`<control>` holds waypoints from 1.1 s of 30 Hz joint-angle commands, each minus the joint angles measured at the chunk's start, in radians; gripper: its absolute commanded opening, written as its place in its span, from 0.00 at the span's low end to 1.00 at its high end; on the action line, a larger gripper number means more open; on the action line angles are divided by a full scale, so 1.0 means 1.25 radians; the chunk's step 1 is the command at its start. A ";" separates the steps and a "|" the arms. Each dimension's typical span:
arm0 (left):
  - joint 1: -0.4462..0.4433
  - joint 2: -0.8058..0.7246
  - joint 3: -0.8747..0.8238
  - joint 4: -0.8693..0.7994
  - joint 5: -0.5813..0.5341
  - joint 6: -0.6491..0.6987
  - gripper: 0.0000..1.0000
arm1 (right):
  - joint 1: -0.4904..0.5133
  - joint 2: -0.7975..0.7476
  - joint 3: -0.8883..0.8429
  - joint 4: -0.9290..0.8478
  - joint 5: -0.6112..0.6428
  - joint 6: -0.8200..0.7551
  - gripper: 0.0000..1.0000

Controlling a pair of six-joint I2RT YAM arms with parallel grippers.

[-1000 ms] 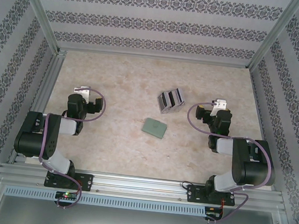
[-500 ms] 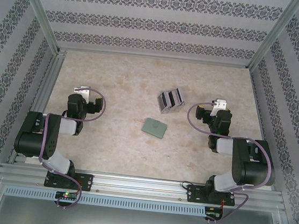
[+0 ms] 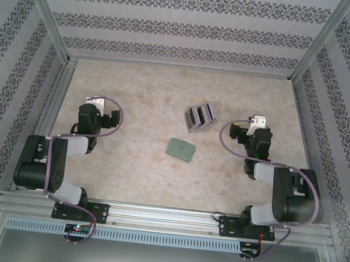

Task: Put the credit cards into the card holder
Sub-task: Open the button on the card holder.

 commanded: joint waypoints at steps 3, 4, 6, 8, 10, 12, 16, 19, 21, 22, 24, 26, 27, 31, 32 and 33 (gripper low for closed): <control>-0.008 -0.123 0.038 -0.171 -0.056 -0.063 0.99 | 0.006 -0.147 0.072 -0.248 0.026 0.062 0.98; -0.008 -0.142 0.052 -0.213 -0.059 -0.093 0.99 | 0.005 -0.163 0.093 -0.300 0.022 0.098 0.98; -0.008 -0.164 0.109 -0.336 -0.049 -0.169 0.99 | -0.002 -0.185 0.133 -0.390 -0.018 0.169 0.98; -0.008 -0.149 0.165 -0.408 0.011 -0.199 0.99 | -0.010 -0.185 0.158 -0.436 -0.065 0.231 0.98; -0.008 -0.117 0.199 -0.421 0.101 -0.222 0.99 | -0.020 -0.164 0.180 -0.453 -0.180 0.258 0.98; -0.009 -0.087 0.222 -0.412 0.182 -0.253 0.99 | -0.018 -0.136 0.218 -0.506 -0.257 0.280 0.98; -0.025 -0.035 0.243 -0.367 0.253 -0.325 1.00 | 0.024 -0.087 0.287 -0.646 -0.323 0.305 0.97; -0.064 -0.007 0.261 -0.361 0.244 -0.335 1.00 | 0.083 -0.079 0.348 -0.796 -0.274 0.265 0.96; -0.091 0.017 0.278 -0.368 0.238 -0.336 1.00 | 0.127 -0.078 0.388 -0.892 -0.238 0.244 0.92; -0.104 0.030 0.286 -0.371 0.239 -0.339 1.00 | 0.148 -0.074 0.409 -0.931 -0.231 0.236 0.90; -0.129 0.050 0.291 -0.359 0.248 -0.342 1.00 | 0.191 -0.057 0.454 -1.022 -0.226 0.222 0.85; -0.154 0.060 0.289 -0.341 0.251 -0.343 1.00 | 0.249 -0.042 0.481 -1.079 -0.209 0.214 0.84; -0.164 0.064 0.285 -0.332 0.253 -0.341 1.00 | 0.282 -0.034 0.487 -1.097 -0.190 0.214 0.83; -0.189 0.072 0.279 -0.321 0.263 -0.328 1.00 | 0.370 0.027 0.517 -1.157 -0.151 0.232 0.75; -0.192 0.074 0.277 -0.321 0.262 -0.323 1.00 | 0.379 0.045 0.529 -1.166 -0.140 0.238 0.73; -0.194 0.074 0.274 -0.320 0.261 -0.320 1.00 | 0.384 0.054 0.540 -1.172 -0.130 0.244 0.71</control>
